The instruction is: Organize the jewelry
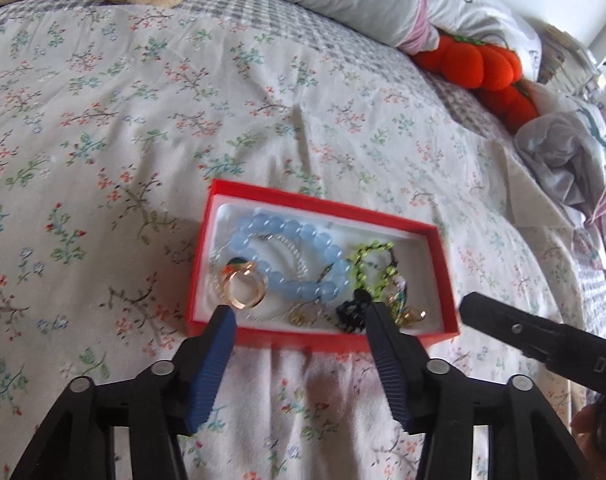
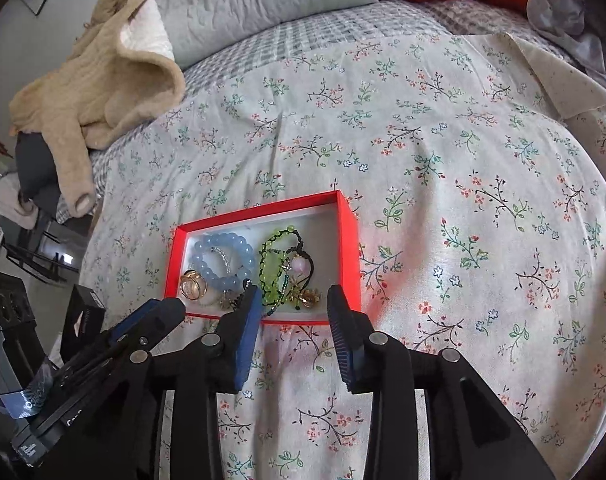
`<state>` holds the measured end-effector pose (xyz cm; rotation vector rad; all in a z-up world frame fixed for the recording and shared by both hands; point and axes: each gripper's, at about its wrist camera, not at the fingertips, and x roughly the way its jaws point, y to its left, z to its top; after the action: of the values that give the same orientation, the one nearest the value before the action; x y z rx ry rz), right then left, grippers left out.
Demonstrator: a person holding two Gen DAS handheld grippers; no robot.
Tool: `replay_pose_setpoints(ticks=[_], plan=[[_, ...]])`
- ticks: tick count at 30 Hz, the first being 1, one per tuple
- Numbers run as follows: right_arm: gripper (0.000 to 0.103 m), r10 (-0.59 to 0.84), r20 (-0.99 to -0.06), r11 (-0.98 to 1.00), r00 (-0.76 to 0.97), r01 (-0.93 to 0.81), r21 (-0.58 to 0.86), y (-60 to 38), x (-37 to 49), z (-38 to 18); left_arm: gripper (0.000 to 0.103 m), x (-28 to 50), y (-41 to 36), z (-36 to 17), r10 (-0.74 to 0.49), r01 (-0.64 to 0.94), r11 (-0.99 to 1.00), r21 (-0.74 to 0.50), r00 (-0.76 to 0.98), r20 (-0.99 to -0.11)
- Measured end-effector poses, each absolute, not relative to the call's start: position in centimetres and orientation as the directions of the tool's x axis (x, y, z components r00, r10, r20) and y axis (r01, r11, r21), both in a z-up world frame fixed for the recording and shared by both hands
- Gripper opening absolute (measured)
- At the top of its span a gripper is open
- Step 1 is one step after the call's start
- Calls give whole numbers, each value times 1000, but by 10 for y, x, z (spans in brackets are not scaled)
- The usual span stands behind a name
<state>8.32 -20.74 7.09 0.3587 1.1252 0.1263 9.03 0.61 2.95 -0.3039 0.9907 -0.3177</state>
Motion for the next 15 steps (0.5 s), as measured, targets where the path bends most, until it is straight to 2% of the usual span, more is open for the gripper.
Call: replay_pose_setpoints(ticks=[2, 5, 10, 13, 15], plan=[[49, 258, -863, 945, 435, 73, 320, -206, 77, 74, 68, 84, 9, 28, -370, 105, 923, -370, 503, -781], [51, 228, -871, 959, 435, 56, 278, -205, 66, 77, 76, 74, 17, 27, -326, 87, 941, -328, 504, -800], [57, 189, -887, 972, 420, 45, 229, -203, 47, 79, 96, 56, 32, 34, -259, 51, 960, -275, 532, -806], [62, 163, -890, 980, 425, 36, 197, -204, 35, 81, 101, 45, 36, 36, -221, 49, 972, -231, 535, -815], [71, 150, -892, 981, 427, 44, 186, -206, 29, 82, 102, 38, 38, 35, -185, 40, 980, -194, 535, -824]])
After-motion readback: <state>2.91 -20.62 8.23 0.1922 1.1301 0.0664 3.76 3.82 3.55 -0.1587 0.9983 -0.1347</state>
